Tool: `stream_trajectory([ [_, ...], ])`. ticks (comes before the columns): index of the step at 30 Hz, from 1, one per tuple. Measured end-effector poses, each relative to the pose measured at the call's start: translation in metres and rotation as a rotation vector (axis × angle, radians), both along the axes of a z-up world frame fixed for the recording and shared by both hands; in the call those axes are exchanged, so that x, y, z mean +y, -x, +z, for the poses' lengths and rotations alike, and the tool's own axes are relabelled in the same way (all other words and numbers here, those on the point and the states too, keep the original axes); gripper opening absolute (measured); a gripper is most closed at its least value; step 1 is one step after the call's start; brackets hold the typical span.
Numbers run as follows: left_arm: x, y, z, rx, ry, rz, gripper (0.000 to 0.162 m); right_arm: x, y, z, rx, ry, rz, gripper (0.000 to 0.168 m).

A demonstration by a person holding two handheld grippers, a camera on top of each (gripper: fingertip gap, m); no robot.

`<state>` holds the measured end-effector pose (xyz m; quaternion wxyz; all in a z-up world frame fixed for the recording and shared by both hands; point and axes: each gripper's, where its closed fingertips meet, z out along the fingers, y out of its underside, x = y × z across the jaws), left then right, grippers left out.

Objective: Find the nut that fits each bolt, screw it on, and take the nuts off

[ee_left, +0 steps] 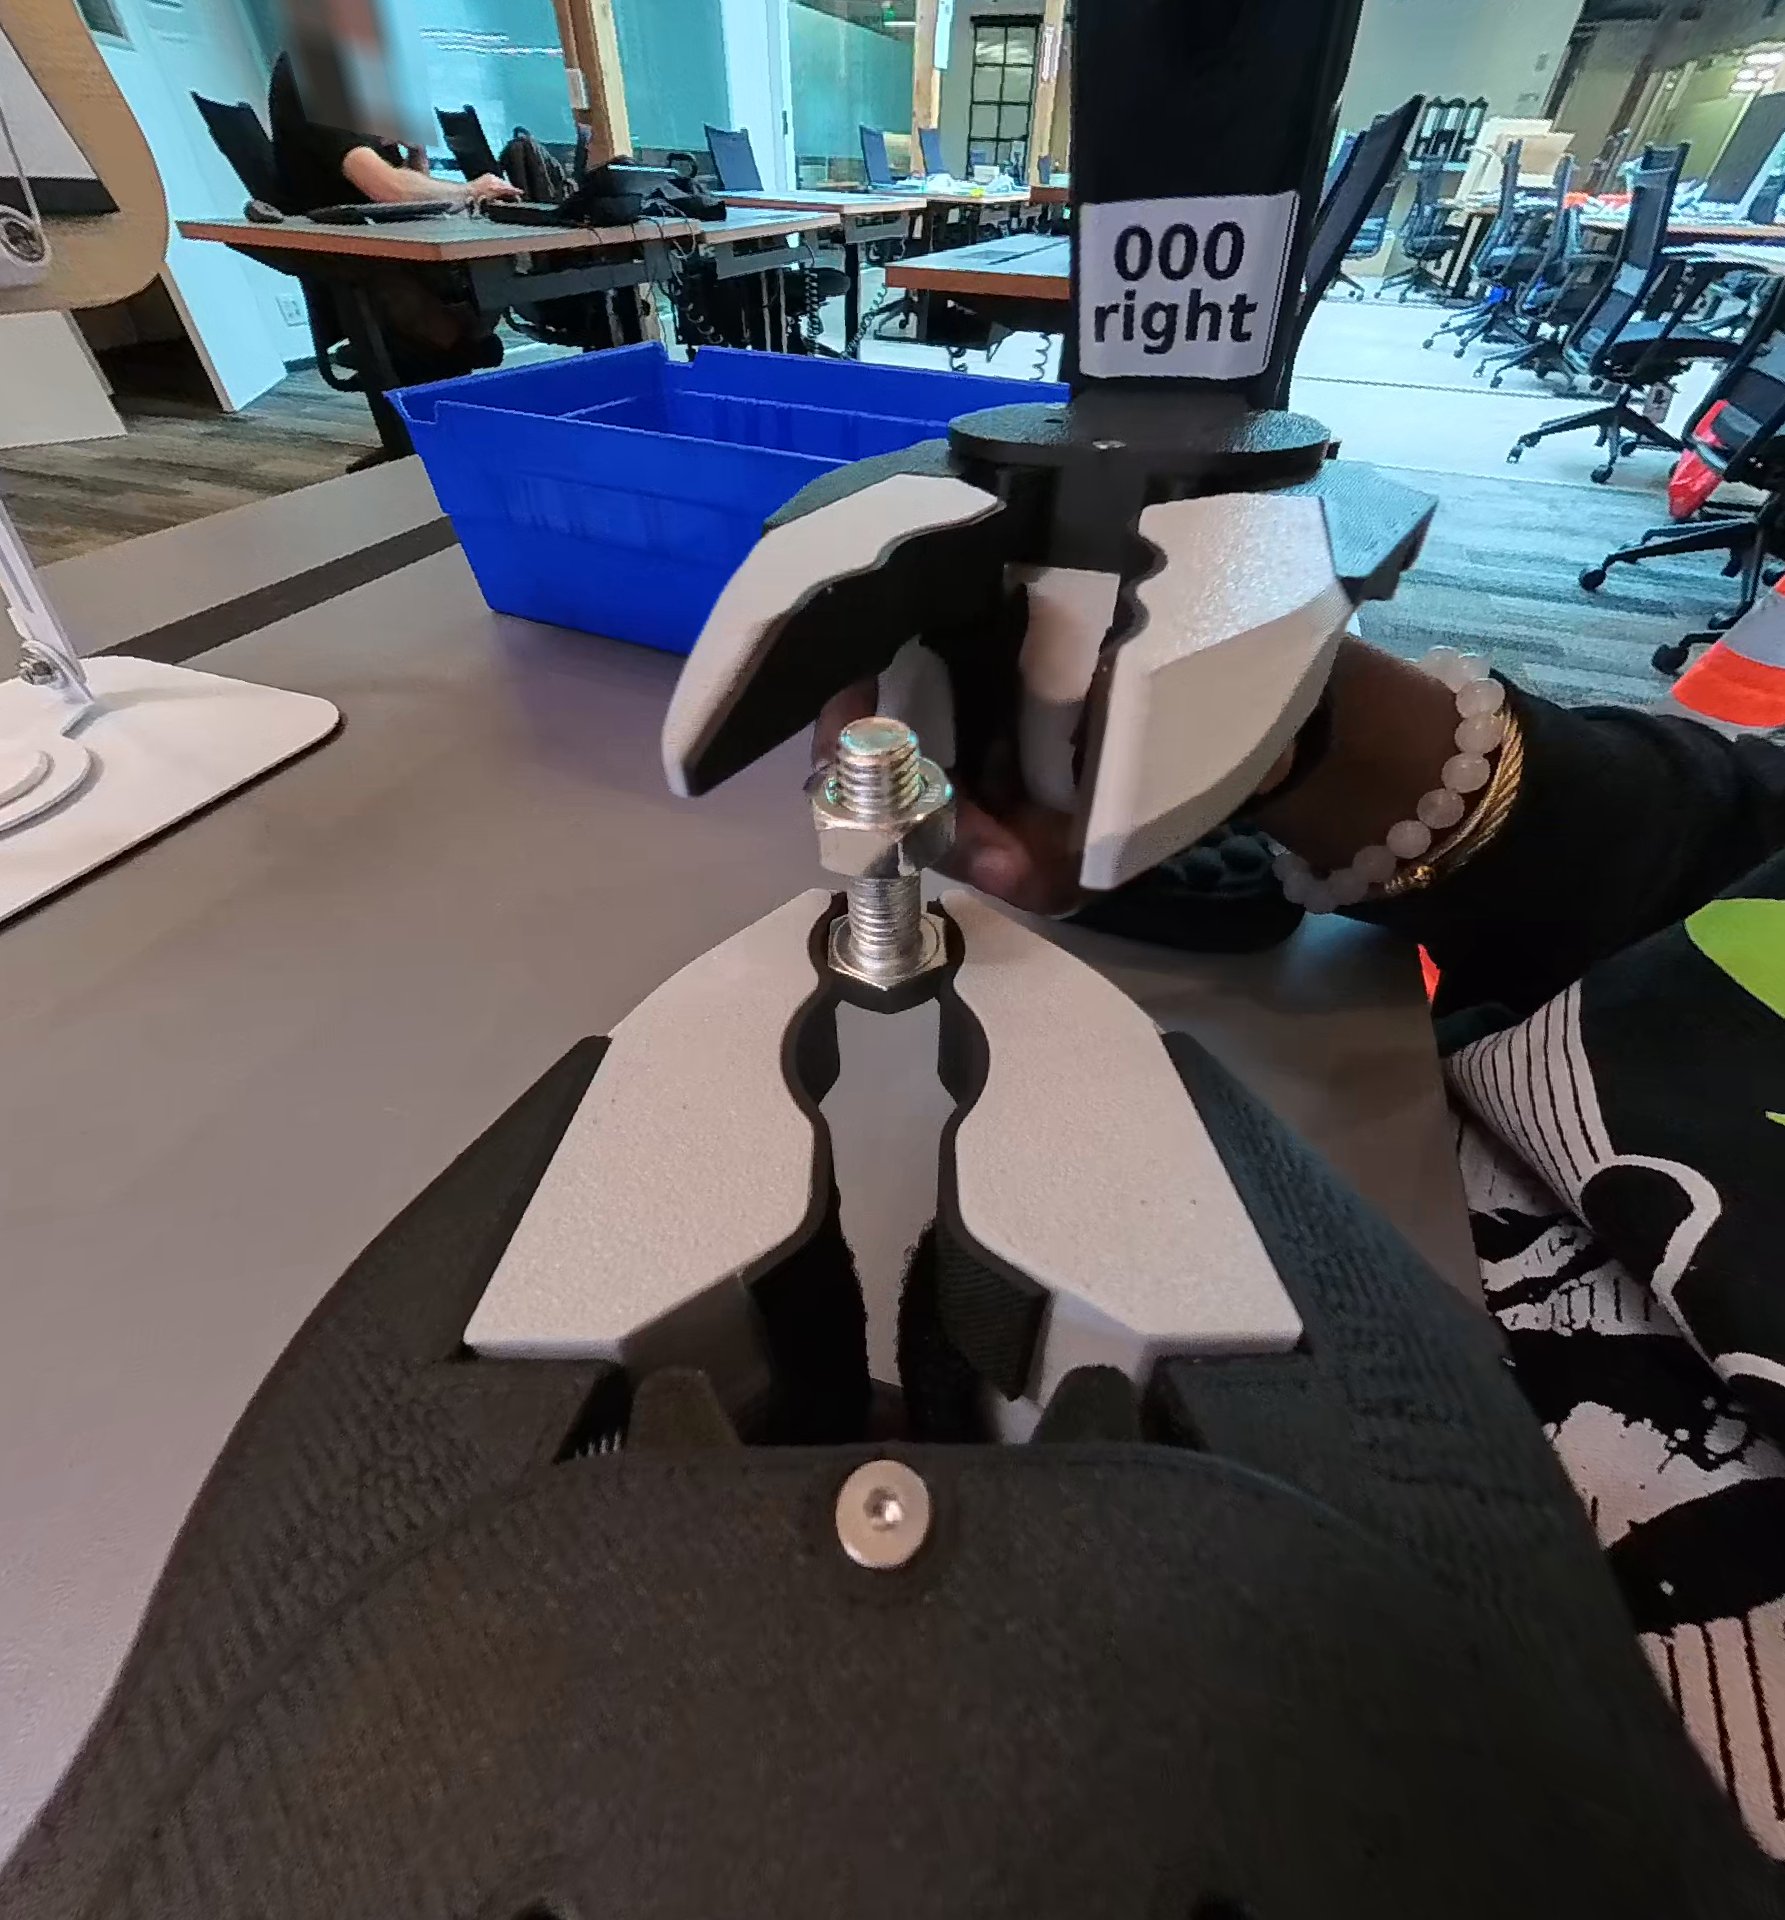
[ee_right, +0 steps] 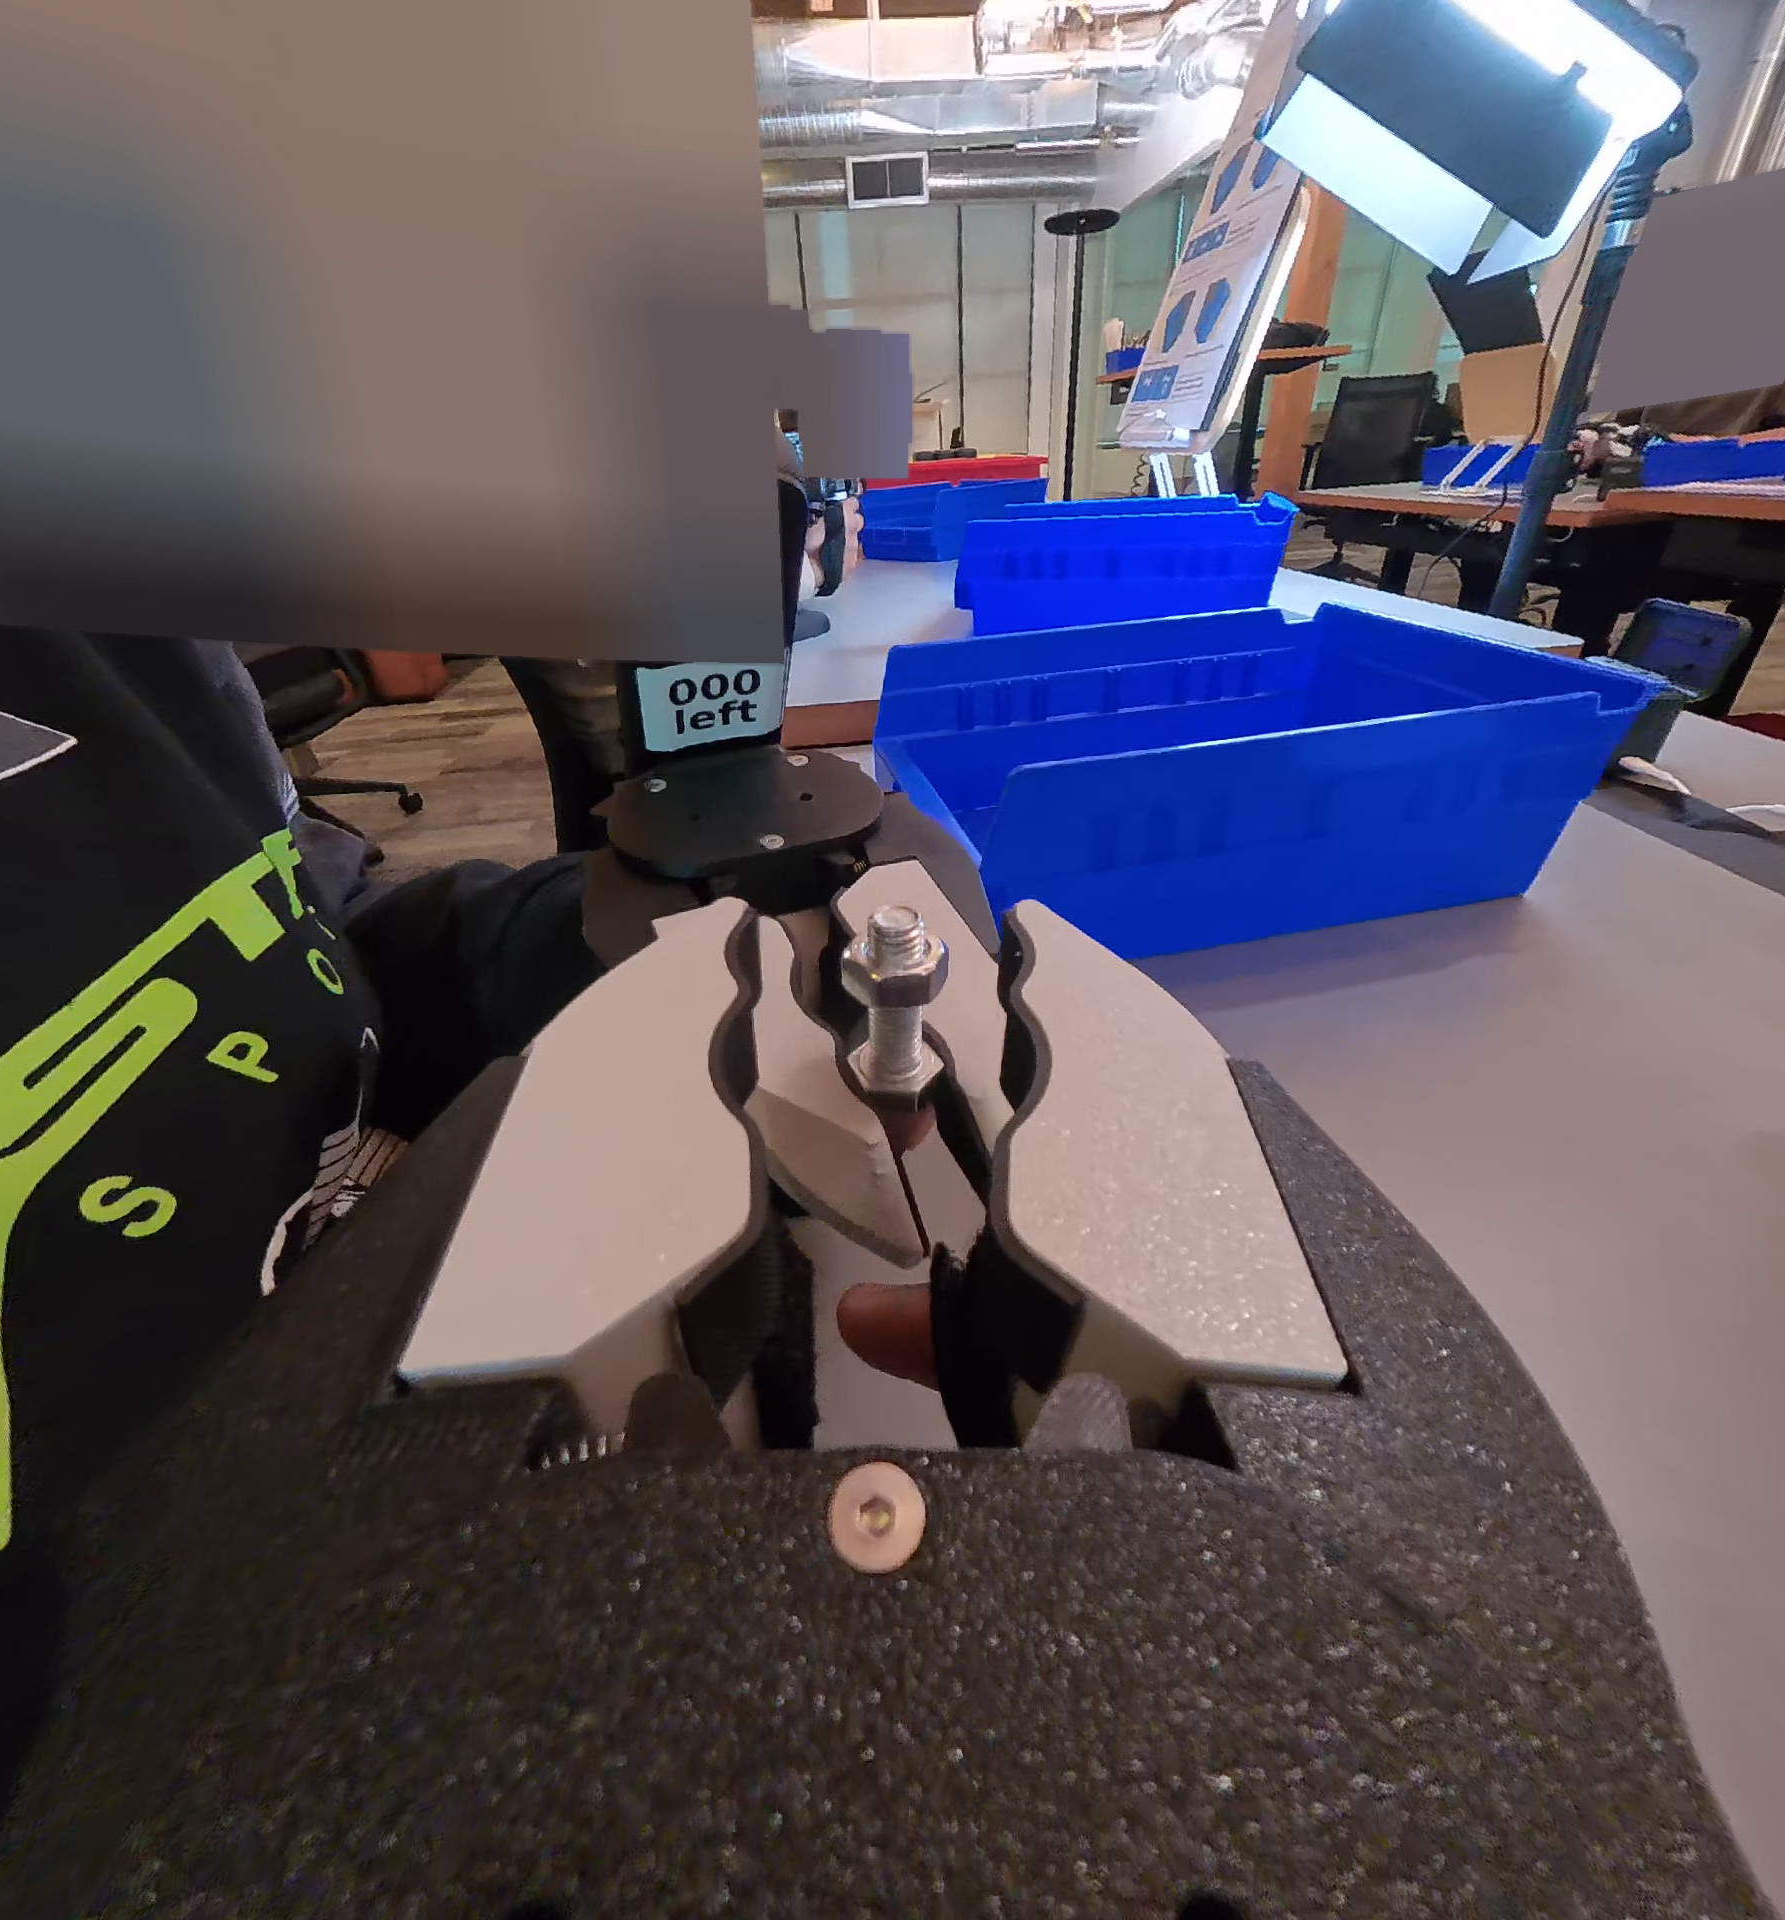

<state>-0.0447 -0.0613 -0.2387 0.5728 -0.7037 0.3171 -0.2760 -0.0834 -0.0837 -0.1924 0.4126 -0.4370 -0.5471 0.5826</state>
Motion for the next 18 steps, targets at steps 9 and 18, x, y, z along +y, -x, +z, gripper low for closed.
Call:
stream_trajectory([
  [9, 0.001, 0.002, 0.001, -0.014, 0.002, 0.015, 0.015, 0.001, -0.011, -0.001, -0.018, 0.012, 0.010, 0.030],
  [18, 0.001, 0.001, 0.001, -0.009, 0.002, 0.011, 0.015, 0.007, -0.012, 0.005, 0.025, 0.030, -0.018, 0.034],
])
